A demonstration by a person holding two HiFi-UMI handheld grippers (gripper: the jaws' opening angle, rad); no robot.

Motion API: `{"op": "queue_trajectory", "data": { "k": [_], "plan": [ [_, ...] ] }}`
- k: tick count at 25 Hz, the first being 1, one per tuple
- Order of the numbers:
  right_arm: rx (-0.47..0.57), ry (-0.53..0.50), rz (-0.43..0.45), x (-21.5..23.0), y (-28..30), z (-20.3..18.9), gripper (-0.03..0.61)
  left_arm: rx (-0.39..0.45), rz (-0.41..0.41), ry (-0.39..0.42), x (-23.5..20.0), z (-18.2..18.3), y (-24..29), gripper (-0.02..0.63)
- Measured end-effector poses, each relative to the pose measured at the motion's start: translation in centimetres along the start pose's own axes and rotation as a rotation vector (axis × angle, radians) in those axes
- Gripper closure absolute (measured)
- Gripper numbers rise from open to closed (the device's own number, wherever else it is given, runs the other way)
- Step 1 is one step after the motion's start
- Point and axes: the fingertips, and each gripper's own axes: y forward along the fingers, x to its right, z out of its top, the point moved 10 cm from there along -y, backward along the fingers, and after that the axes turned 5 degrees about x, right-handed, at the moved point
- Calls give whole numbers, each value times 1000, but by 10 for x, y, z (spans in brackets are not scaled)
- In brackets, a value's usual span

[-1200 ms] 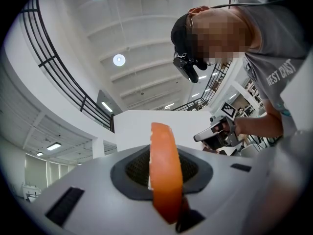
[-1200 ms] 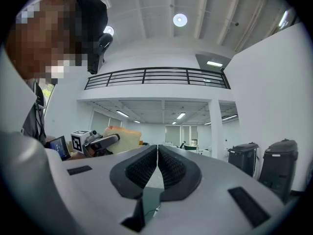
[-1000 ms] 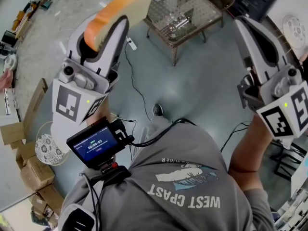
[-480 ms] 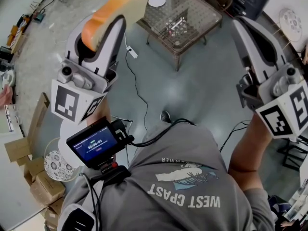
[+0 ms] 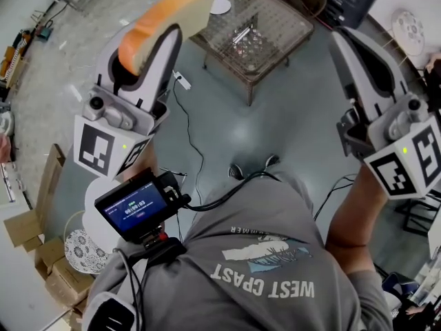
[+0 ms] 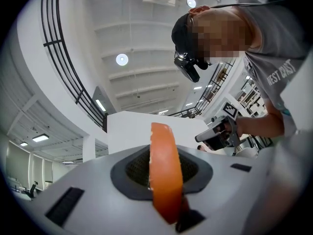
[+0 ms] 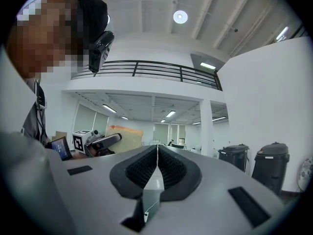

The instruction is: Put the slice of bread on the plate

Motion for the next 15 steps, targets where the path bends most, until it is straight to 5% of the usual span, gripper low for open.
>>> {"op": "queue_trajectory", "data": {
  "k": [15],
  "plan": [
    [10, 23, 98, 27, 31, 5, 569, -52, 57, 31, -9, 4, 15, 520]
  ]
}}
